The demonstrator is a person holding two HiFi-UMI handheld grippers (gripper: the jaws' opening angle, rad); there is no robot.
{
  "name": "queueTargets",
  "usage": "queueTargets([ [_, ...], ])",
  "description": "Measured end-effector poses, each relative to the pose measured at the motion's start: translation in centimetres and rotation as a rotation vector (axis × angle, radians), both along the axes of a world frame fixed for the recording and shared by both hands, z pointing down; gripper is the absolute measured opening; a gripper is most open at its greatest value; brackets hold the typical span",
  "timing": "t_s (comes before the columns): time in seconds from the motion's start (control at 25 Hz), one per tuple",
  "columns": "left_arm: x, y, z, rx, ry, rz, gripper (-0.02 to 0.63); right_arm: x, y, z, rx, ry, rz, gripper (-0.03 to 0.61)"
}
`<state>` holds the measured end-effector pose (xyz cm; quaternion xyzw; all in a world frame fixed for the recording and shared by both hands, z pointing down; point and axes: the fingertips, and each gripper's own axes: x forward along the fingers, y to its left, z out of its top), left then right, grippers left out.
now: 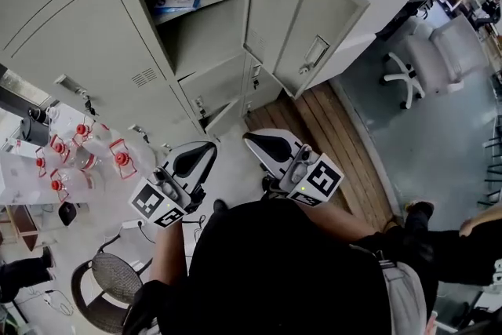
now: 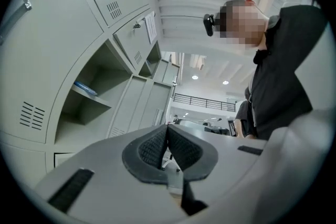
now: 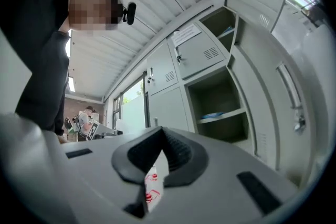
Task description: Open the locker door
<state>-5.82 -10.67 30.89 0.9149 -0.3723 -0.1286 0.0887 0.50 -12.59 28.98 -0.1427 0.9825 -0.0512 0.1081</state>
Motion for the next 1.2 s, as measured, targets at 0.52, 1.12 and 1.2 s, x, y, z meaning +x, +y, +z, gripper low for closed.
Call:
queueTargets([
  [0.52, -5.8, 8.7, 6.5, -0.090, 0.051, 0.120, 0.015, -7.2, 6.7, 6.1, -0.028, 0.126, -0.004, 0.012],
  [1.12, -7.7, 11.3, 7.7, -0.113, 0.085, 0.108, 0.015, -12.0, 8.9, 10.0, -0.085, 0.207, -0.097, 0.011],
  [1.2, -7.9, 11.6, 8.6, -0.138, 0.058, 0.105, 0.015, -12.6, 9.2, 10.2, -0.092, 0.202, -0.116, 0.012],
])
